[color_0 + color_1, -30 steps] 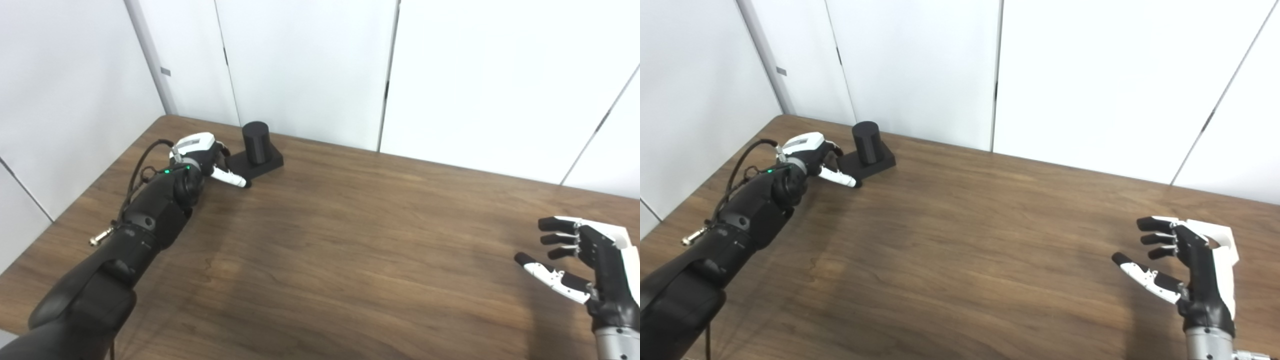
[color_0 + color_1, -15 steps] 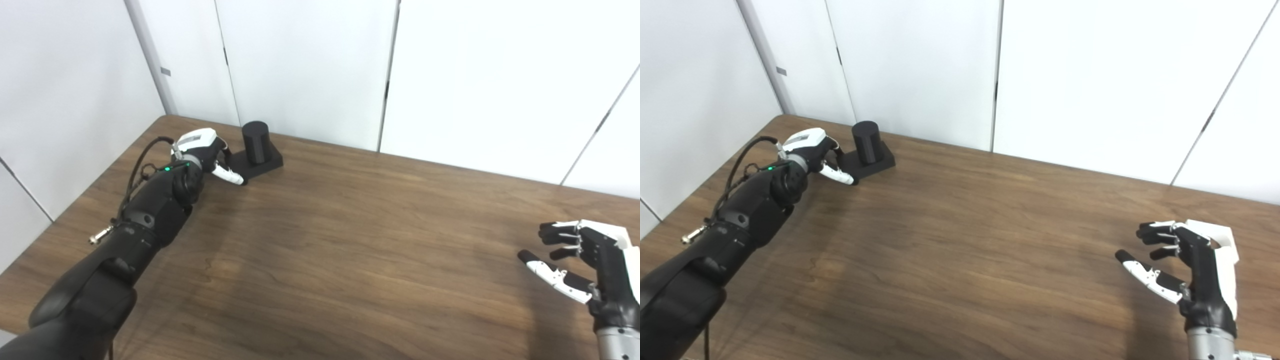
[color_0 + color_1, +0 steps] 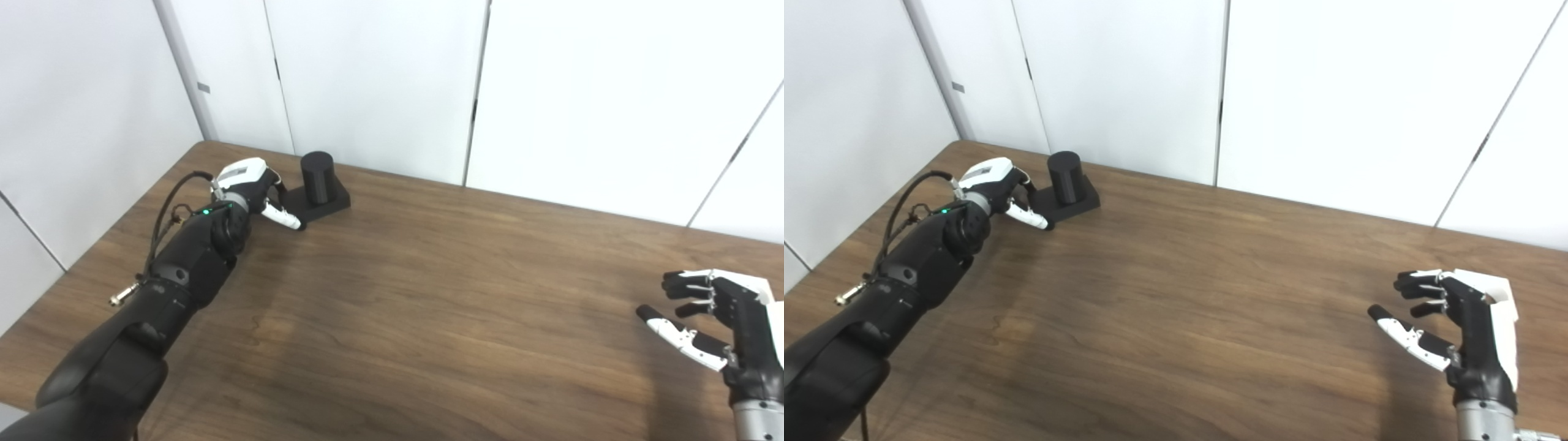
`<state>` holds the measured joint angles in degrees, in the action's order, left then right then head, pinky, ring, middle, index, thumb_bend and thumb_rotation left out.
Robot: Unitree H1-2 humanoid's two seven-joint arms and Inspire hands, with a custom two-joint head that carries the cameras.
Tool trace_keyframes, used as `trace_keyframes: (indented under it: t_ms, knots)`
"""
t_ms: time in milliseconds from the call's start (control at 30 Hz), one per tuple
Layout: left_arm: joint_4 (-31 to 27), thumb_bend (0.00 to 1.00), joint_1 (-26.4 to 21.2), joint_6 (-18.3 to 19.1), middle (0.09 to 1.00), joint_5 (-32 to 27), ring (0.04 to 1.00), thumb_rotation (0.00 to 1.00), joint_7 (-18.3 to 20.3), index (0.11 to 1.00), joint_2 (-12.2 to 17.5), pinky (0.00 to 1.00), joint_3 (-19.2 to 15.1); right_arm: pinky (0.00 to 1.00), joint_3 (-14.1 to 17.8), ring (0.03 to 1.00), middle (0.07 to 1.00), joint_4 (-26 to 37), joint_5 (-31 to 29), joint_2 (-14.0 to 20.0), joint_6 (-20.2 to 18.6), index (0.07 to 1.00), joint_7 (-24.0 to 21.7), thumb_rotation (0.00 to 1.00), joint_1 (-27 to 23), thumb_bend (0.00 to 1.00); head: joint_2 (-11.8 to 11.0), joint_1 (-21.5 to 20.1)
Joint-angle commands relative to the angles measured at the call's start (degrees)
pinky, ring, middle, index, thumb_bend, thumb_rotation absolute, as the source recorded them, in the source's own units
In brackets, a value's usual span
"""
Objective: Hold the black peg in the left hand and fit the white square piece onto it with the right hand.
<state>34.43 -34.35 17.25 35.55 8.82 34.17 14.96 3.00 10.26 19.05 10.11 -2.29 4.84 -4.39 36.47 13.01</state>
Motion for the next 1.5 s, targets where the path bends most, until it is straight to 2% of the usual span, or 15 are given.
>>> trace_keyframes:
  t_ms: [0,133,267,533,700,867,1067,1467]
  knots:
    - [-0.05,0.55,-1.04,-1.49,0.878,-1.09,0.909,0.09,0.48,0.499,-0.25,0.73,0.24,0.45,0.51,0.587,0.633,1.93,-0.29,0.33,1.25,0.491,0.55,0.11,-1.74,0.5,0.06,0.04]
    - [-1.15,0.53,-0.32,-2.53,0.889,-2.91,0.945,0.06,0.85,0.483,-0.63,0.79,-0.73,0.45,0.51,0.583,0.632,1.84,-0.1,0.46,1.46,0.491,0.6,0.11,-1.86,0.5,0.07,-0.01]
    - [-3.2,0.52,1.23,-4.35,0.891,-4.3,0.945,0.05,-0.61,0.482,-1.74,0.81,-1.94,0.45,0.53,0.582,0.634,1.76,0.01,0.47,1.45,0.491,0.67,0.12,-1.94,0.5,0.3,0.06]
    - [-9.34,0.52,4.81,-6.69,0.898,-4.97,0.946,0.06,0.09,0.485,-2.72,0.83,-0.92,0.46,0.46,0.595,0.635,1.46,-0.16,0.4,1.67,0.491,0.62,0.12,-1.99,0.5,0.41,-0.14]
    - [-12.4,0.52,6.89,-9.59,0.906,-4.57,0.936,0.06,0.99,0.485,-2.98,0.8,0.97,0.45,0.41,0.581,0.633,1.32,0.2,0.36,1.76,0.491,0.85,0.12,-2.09,0.5,0.53,-0.44]
    - [-14.72,0.52,8.0,-10.0,0.909,-4.9,0.947,0.05,2.59,0.486,-3.6,0.79,2.08,0.45,0.27,0.585,0.629,1.24,0.35,0.55,2.16,0.491,0.77,0.12,-2.15,0.5,0.54,-0.53]
    - [-16.68,0.52,8.61,-12.03,0.922,-5.26,0.969,0.06,5.9,0.486,-3.03,0.79,4.01,0.45,0.35,0.583,0.629,1.42,0.46,0.42,2.11,0.491,0.99,0.11,-2.24,0.5,0.9,-1.05]
    - [-27.66,0.52,11.86,-14.62,0.918,-2.46,0.952,0.07,12.26,0.488,-1.79,0.8,10.95,0.46,0.12,0.588,0.642,1.09,0.86,0.16,1.45,0.492,0.96,0.11,-2.33,0.5,1.59,-3.09]
